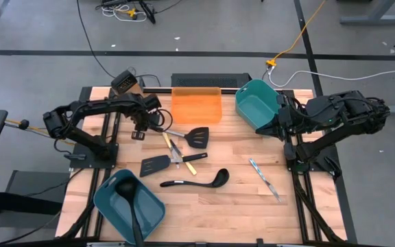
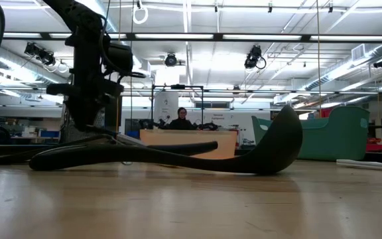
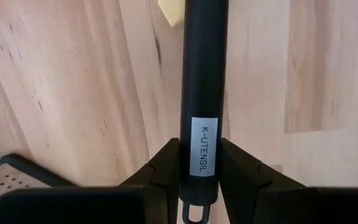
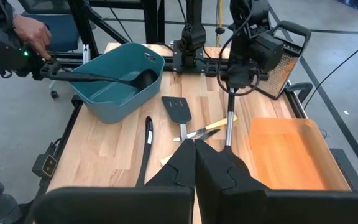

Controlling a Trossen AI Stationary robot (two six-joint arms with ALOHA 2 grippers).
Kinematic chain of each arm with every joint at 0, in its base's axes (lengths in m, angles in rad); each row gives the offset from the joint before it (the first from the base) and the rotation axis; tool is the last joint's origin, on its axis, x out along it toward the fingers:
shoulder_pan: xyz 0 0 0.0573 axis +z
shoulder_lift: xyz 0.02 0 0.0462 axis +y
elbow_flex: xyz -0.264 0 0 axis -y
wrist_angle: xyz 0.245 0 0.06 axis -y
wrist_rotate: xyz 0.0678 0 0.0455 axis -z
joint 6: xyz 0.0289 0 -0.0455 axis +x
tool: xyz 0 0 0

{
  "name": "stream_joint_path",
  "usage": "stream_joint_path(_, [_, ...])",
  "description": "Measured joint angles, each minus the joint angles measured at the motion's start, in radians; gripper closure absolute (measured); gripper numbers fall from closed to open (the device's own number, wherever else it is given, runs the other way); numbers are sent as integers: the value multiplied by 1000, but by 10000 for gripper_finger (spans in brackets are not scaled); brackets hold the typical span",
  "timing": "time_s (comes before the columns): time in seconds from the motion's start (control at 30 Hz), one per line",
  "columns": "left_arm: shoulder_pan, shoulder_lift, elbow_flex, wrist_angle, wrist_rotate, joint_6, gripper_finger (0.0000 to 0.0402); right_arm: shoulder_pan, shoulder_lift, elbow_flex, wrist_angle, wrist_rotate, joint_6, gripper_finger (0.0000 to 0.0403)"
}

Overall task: Pick & Place Kitchen Items
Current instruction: Put the top black spatula into the green bin

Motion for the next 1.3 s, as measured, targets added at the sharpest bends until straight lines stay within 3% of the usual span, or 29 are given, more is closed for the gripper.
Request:
stream_joint_path(0.87, [-64,0,270,-263,-16,26,314,0,0,0,2,-26,0,399])
stream_joint_path(1.3, [-100,0,447,-271,15,3,314,0,0,0,4,-25,0,399])
